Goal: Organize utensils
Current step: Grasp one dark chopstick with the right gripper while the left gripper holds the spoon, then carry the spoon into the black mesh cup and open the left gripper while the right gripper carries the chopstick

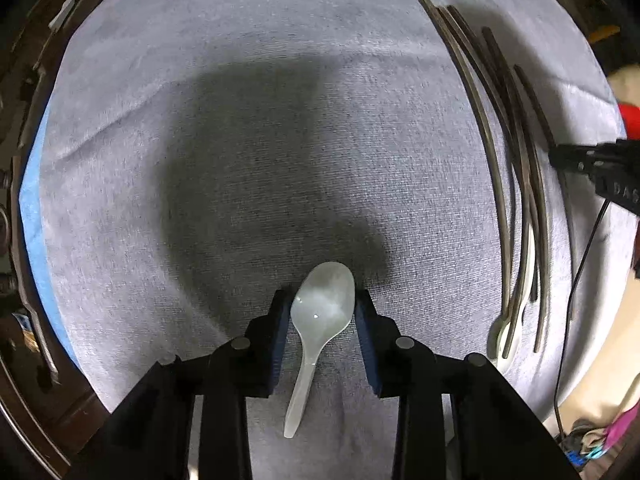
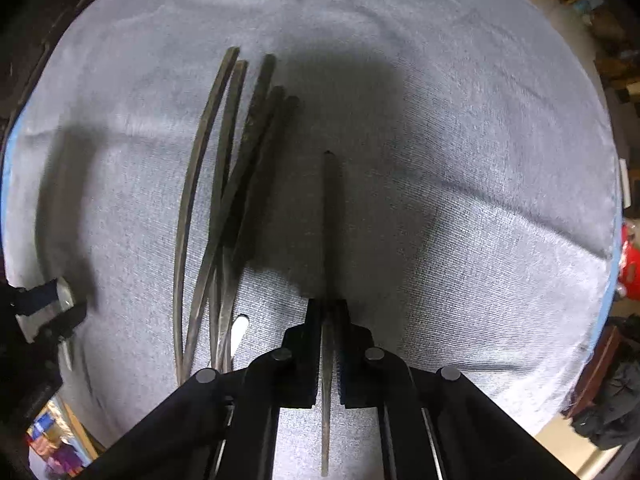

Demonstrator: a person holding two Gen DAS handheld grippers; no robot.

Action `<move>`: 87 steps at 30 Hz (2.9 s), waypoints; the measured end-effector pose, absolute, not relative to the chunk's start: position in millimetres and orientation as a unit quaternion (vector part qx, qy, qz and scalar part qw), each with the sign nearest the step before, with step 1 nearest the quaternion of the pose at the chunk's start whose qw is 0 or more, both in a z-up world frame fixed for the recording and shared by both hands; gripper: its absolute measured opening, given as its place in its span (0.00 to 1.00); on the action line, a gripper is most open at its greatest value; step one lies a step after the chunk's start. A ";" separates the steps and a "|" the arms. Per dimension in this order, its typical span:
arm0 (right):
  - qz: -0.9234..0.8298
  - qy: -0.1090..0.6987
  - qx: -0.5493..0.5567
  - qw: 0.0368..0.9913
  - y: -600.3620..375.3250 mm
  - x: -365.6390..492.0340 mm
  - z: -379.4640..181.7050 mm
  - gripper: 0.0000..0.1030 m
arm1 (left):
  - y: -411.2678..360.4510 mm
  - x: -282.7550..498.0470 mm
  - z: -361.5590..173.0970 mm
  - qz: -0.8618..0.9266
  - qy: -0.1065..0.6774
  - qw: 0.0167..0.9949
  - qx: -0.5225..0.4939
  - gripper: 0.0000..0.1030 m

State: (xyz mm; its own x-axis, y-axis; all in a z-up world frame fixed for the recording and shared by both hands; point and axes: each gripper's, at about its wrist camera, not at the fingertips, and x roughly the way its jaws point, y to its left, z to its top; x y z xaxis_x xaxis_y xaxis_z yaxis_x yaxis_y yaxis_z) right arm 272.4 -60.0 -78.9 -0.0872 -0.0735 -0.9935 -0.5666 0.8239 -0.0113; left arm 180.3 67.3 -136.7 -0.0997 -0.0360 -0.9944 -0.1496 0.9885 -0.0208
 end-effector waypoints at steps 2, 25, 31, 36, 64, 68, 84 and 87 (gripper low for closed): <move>0.197 0.711 -0.229 0.636 -65.3 276.5 -80.9 0.07 | 62.5 182.6 -137.5 0.043 0.740 0.669 -0.051 0.32; 0.261 0.579 0.018 0.772 -237.7 206.5 40.5 0.06 | 88.8 89.2 -63.8 0.046 0.550 0.774 -0.312 0.30; 0.296 0.509 0.076 0.805 -273.6 152.9 89.6 0.06 | 88.9 52.9 -42.2 0.042 0.500 0.800 -0.329 0.30; 0.332 0.436 0.123 0.827 -287.1 106.0 131.6 0.06 | 80.3 22.2 -14.7 0.021 0.440 0.823 -0.358 0.30; 0.349 0.341 0.033 0.872 -229.6 -29.1 80.6 0.07 | -20.9 -37.5 -32.9 -0.039 0.363 0.891 -0.271 0.31; 0.352 0.351 0.032 0.867 -229.0 -32.0 73.3 0.07 | -27.8 -43.3 -35.4 -0.035 0.366 0.893 -0.258 0.31; 0.372 0.369 0.025 0.851 -221.6 -36.8 59.5 0.08 | -28.0 -57.0 -33.3 -0.039 0.377 0.891 -0.248 0.31; 0.376 0.373 0.019 0.848 -220.8 -37.9 59.2 0.08 | -26.8 -61.7 -30.2 -0.041 0.374 0.892 -0.251 0.31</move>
State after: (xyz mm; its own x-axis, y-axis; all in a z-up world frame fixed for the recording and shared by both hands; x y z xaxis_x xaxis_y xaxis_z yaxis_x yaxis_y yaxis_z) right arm -37.9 -220.8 59.2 0.4398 0.6515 -0.6182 -0.6234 0.7169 0.3121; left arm -61.7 -26.8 -30.2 0.7168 -0.2615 -0.6464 -0.1134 0.8710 -0.4781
